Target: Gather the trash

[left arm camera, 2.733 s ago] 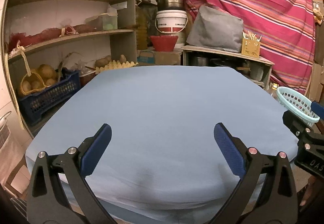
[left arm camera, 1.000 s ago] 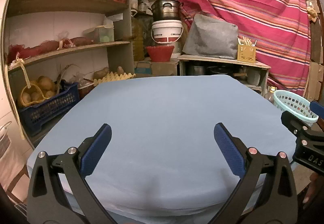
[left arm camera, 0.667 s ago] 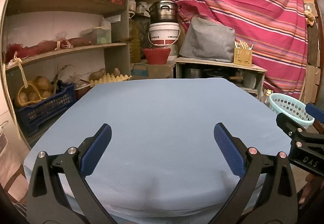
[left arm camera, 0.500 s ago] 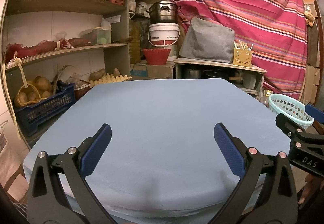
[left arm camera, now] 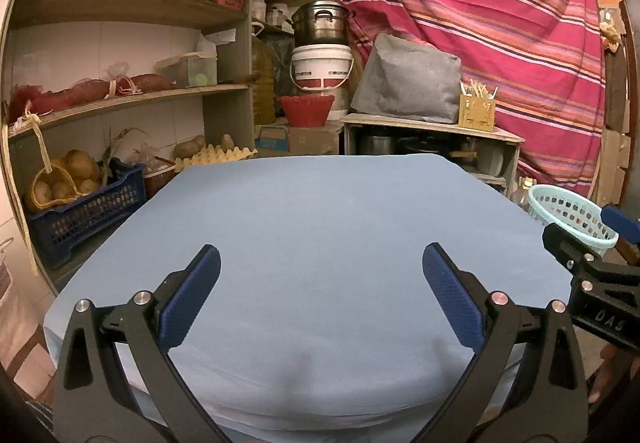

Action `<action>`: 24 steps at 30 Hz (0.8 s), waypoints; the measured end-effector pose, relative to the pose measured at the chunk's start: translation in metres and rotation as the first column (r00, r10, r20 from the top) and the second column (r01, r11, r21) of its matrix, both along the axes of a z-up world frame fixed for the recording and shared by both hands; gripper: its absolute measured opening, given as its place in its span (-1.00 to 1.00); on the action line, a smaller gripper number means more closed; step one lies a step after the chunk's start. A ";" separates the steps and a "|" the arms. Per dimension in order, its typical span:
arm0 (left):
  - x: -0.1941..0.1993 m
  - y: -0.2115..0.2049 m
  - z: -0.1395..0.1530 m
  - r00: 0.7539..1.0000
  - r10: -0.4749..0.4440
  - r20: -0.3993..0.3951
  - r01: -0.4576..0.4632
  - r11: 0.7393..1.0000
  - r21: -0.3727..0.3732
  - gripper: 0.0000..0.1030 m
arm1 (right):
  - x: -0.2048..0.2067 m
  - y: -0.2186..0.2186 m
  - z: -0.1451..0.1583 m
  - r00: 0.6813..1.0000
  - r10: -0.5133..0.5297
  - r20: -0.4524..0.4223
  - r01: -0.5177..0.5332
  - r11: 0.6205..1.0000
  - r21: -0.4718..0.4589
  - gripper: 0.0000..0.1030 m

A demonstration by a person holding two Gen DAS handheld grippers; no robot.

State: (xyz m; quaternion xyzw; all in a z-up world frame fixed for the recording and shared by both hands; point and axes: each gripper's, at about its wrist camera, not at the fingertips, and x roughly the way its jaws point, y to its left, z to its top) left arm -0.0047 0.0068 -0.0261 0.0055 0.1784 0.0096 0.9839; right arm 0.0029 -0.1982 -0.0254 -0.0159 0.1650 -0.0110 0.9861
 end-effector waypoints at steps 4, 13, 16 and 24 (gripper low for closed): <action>0.002 -0.004 -0.003 1.000 0.005 -0.010 -0.005 1.000 0.014 0.90 | -0.001 -0.001 0.001 1.000 -0.001 0.003 0.001 1.000 -0.003 0.92; 0.000 -0.007 -0.002 1.000 0.006 -0.007 -0.006 1.000 0.012 0.90 | -0.001 -0.006 0.005 1.000 -0.006 0.004 0.006 1.000 0.001 0.92; 0.000 -0.006 -0.002 1.000 0.007 -0.003 -0.007 1.000 0.013 0.90 | -0.001 -0.007 0.006 1.000 -0.004 0.004 0.004 1.000 0.001 0.92; -0.001 -0.002 -0.001 1.000 0.000 -0.001 0.000 1.000 0.007 0.90 | -0.001 -0.004 0.004 1.000 -0.007 0.006 0.007 1.000 -0.006 0.92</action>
